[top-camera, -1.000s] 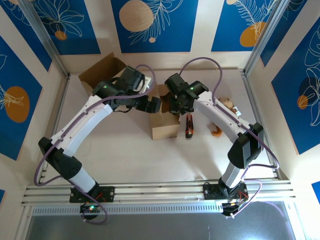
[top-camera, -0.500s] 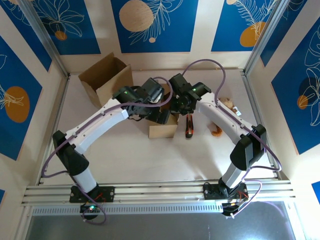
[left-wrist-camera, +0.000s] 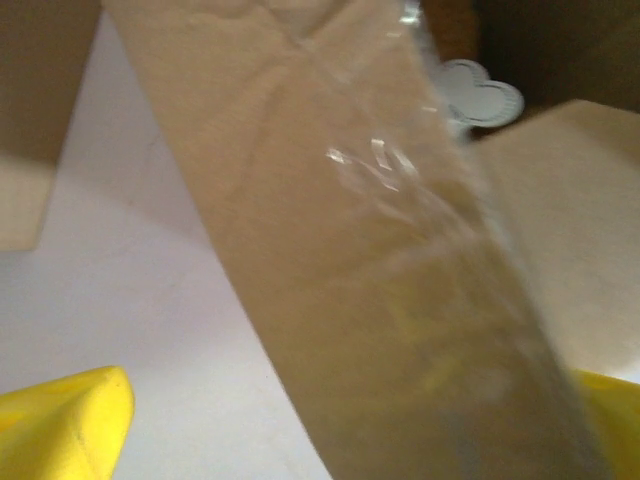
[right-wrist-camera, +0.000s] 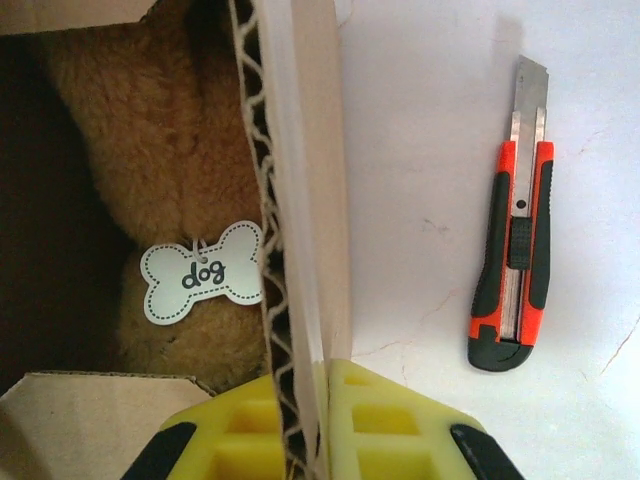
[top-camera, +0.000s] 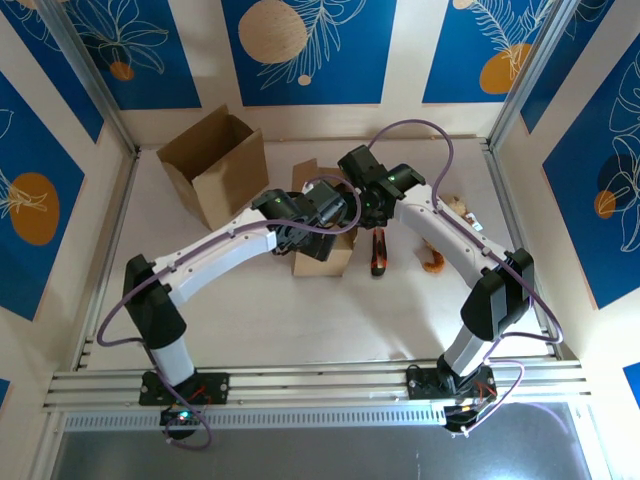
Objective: Unpack the express box
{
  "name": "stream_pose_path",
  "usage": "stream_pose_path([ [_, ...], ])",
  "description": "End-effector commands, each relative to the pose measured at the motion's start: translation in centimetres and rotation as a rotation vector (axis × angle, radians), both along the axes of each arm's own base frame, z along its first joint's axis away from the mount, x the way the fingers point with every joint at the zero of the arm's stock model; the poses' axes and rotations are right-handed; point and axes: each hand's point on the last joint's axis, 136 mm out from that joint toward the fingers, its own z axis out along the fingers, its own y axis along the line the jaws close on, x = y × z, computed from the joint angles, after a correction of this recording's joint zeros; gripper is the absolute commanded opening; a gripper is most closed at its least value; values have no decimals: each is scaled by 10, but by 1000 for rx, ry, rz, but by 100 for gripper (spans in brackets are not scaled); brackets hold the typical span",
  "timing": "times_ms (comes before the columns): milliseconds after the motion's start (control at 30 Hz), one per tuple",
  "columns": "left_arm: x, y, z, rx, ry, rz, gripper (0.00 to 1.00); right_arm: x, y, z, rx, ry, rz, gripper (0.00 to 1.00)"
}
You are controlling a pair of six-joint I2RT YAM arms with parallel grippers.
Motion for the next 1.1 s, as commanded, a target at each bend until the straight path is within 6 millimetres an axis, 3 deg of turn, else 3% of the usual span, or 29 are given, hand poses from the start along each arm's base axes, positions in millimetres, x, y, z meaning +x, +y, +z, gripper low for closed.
stream_pose_path([
  [0, 14, 17, 11, 52, -136, 68, 100, 2, 6, 26, 80, -66, 22, 0],
  [100, 19, 24, 25, 15, -220, 90, 98, 1, 7, 27, 83, -64, 32, 0],
  [167, 19, 28, 33, -13, -260, 101, 92, 1, 7, 28, 84, -65, 39, 0],
  [267, 19, 32, 39, -67, -290, 109, 75, 1, 8, 28, 89, -63, 45, 0],
  [433, 16, 30, 28, -153, -236, 100, 44, 2, 11, 30, 88, -74, 61, 0],
  [500, 13, 26, 23, -193, -212, 90, 37, 5, 14, 35, 87, -98, 96, 0],
  [533, 11, 25, 21, -210, -202, 85, 40, 6, 16, 38, 85, -113, 116, 0],
  [567, 10, 25, 22, -229, -198, 83, 53, 8, 18, 43, 80, -134, 143, 0],
  [600, 8, 26, 23, -244, -197, 82, 73, 9, 21, 49, 75, -156, 181, 0],
  [633, 6, 28, 28, -251, -203, 81, 86, 11, 23, 54, 69, -176, 216, 0],
  [700, 3, 37, 47, -261, -245, 68, 100, 13, 28, 67, 52, -227, 311, 0],
  [867, -3, 61, 133, -293, -410, -53, 100, 10, 43, 88, 8, -304, 524, 0],
  [967, -5, 54, 188, -283, -504, -202, 100, 5, 54, 89, -13, -324, 627, 0],
  [1067, 2, 44, 222, -223, -560, -304, 98, 4, 60, 83, -44, -321, 676, 0],
])
